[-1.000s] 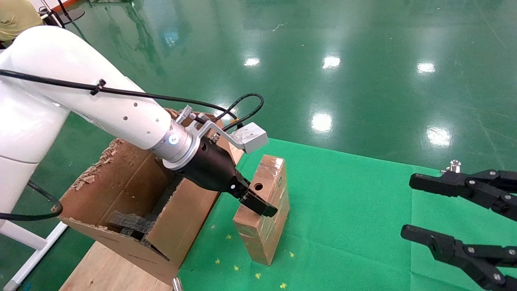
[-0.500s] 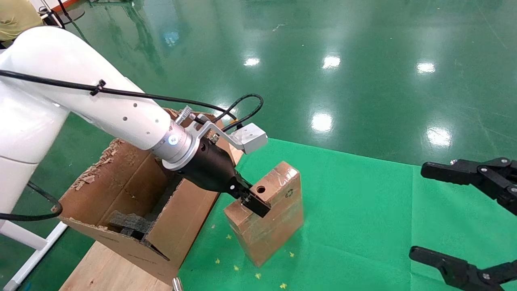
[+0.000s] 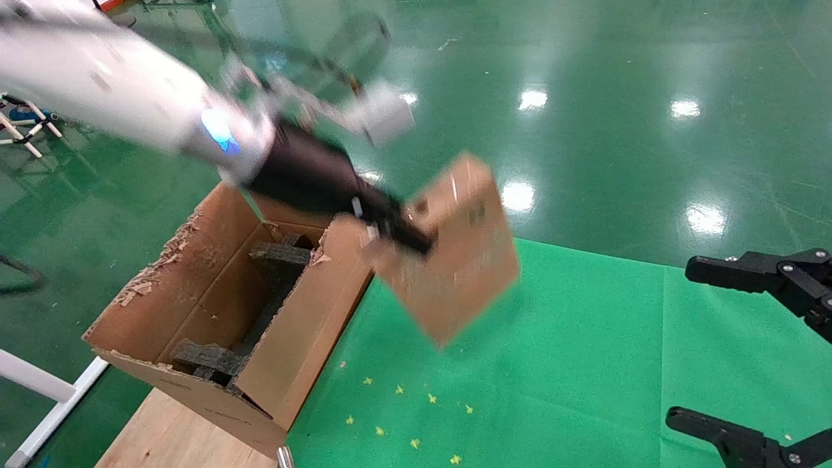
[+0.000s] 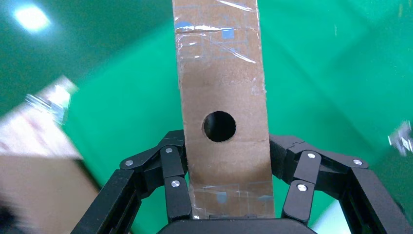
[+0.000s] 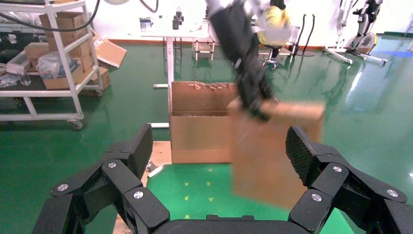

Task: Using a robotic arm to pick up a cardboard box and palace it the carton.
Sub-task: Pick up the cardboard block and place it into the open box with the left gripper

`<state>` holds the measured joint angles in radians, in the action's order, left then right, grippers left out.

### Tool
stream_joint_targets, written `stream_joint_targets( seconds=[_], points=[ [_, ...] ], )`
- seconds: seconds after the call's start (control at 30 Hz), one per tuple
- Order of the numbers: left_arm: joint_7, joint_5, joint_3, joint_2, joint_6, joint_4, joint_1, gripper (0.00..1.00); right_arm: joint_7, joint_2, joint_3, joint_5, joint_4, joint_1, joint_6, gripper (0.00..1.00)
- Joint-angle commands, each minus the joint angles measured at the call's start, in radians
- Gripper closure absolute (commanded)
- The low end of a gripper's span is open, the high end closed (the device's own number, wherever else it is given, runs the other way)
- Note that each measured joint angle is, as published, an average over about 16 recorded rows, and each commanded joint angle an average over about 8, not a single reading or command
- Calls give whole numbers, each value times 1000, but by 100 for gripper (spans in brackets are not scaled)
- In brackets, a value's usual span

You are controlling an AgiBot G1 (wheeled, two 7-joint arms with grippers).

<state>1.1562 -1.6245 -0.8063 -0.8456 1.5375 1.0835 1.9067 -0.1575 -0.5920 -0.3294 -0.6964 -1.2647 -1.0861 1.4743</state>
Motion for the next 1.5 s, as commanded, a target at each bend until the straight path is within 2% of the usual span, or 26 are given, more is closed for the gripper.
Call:
stream_joint_targets(
  seconds=[0.03, 0.3, 0.6, 1.03, 1.5],
  points=[
    [-29, 14, 21, 11, -7, -30, 44, 100, 0, 0, 0, 0, 0, 0, 0, 0],
    [-179, -58, 56, 59, -51, -245, 220, 100, 0, 0, 0, 0, 0, 0, 0, 0],
    [-300, -184, 29, 142, -83, -481, 311, 100, 0, 0, 0, 0, 0, 0, 0, 0],
    [-437, -285, -20, 219, -113, -760, 318, 100, 0, 0, -1, 0, 0, 0, 0, 0],
    [-553, -323, -44, 215, -211, -958, 263, 100, 0, 0, -1, 1, 0, 0, 0, 0]
  ],
)
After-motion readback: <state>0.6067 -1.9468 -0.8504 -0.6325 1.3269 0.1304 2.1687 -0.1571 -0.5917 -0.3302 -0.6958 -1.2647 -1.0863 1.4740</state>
